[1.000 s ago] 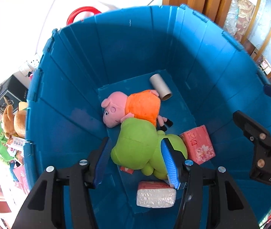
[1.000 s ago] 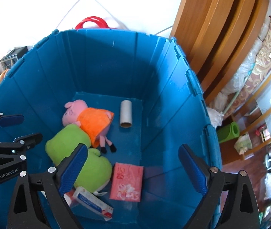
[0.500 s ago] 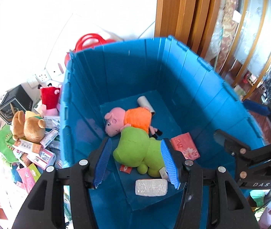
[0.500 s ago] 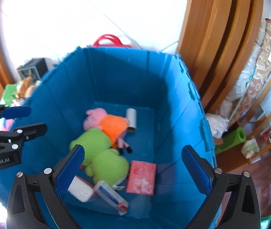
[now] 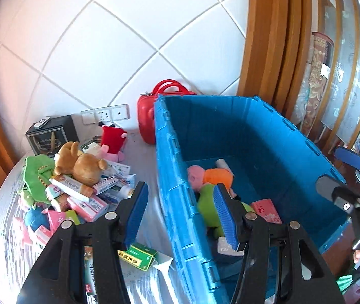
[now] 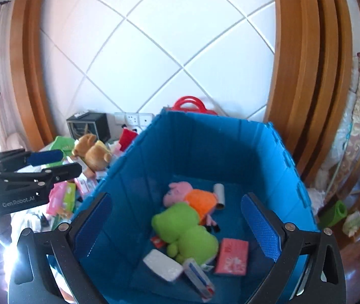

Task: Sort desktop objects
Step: 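Withdraw both tools from the crate back toward the pile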

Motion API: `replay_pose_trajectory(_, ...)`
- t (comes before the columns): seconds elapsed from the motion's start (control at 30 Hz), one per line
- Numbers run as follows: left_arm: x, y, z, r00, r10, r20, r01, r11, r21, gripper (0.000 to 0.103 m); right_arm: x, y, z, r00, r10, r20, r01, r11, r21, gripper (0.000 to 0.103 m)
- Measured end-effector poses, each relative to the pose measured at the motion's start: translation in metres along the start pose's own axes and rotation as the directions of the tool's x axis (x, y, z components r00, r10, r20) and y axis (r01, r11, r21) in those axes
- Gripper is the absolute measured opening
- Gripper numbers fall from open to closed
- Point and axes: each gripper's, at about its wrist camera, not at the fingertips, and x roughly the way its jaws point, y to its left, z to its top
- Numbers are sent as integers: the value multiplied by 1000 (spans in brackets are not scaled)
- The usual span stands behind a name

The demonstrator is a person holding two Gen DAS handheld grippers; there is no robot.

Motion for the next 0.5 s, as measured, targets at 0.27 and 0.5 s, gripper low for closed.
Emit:
replay_pose_trajectory(0.27, -1, 121, -48, 987, 163, -6, -162, 979, -125, 53, 19, 75, 0, 995, 91, 43, -93, 995, 43, 103)
replay_pose_trajectory(0.5, 8, 237, -121, 952, 277, -129, -299, 929, -216, 53, 45, 159, -8, 982, 187, 35, -188, 982, 5, 103)
